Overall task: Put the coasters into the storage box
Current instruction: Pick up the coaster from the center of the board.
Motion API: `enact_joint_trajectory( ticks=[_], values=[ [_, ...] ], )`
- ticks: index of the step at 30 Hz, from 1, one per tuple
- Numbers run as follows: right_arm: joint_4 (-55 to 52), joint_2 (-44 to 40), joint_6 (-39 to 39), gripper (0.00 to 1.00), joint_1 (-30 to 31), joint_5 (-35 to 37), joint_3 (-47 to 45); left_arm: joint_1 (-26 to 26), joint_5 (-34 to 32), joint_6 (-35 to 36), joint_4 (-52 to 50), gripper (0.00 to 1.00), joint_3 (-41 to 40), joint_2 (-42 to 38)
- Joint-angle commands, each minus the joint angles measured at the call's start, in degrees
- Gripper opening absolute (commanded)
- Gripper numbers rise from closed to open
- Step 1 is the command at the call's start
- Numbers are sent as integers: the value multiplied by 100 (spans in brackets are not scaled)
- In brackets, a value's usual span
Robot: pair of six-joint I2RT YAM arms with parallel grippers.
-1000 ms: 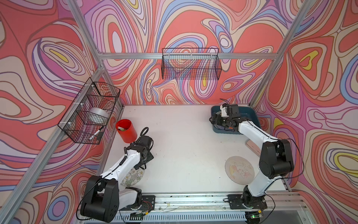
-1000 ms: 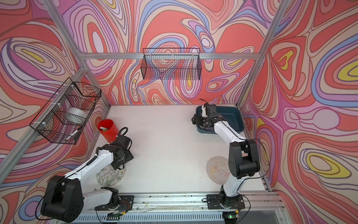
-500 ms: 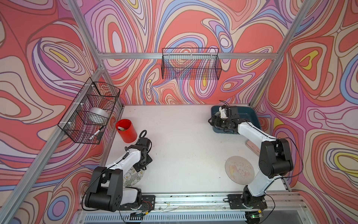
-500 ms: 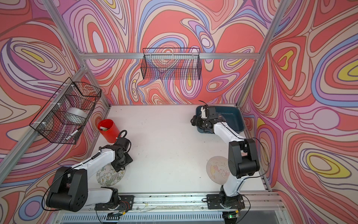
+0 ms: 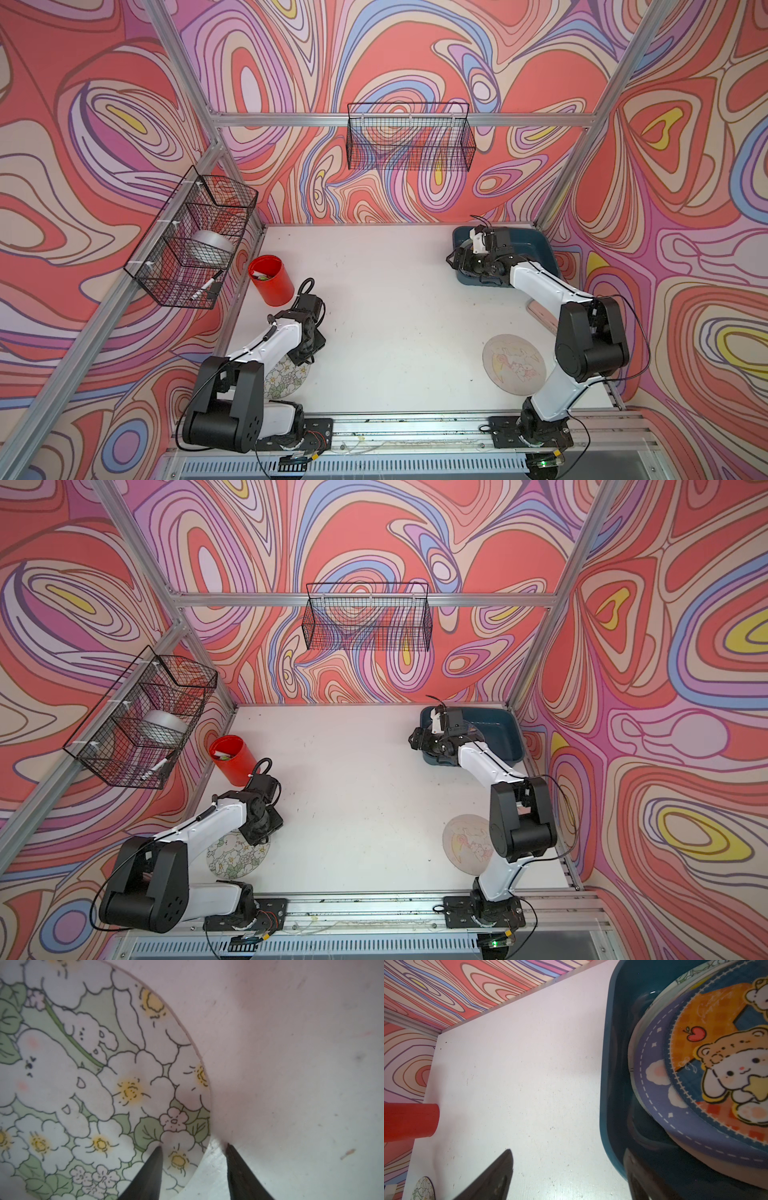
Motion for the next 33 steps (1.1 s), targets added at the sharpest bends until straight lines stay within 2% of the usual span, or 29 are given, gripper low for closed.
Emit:
enact_joint_trajectory(
  ticks=[1,12,16,28,32,33],
  values=[
    [26,88,41,84,46,-54,-35,48,-128,-39,-400,52,-158,-75],
    [18,123,14,84,47,-80,-20,55,-147,-75,-513,51,-304,-249],
    [9,115,13,85,50,-98,-33,55,-76,-97,-378,48,-373,-119],
    [-56,93,8,85,46,-54,-20,56,-83,-128,-260,15,-500,-283],
    [-75,80,19,85,46,-45,-18,56,-66,-94,-221,0,-500,-275],
    [-83,76,16,85,48,-40,-16,52,-67,-93,-217,0,-500,-275]
  ],
)
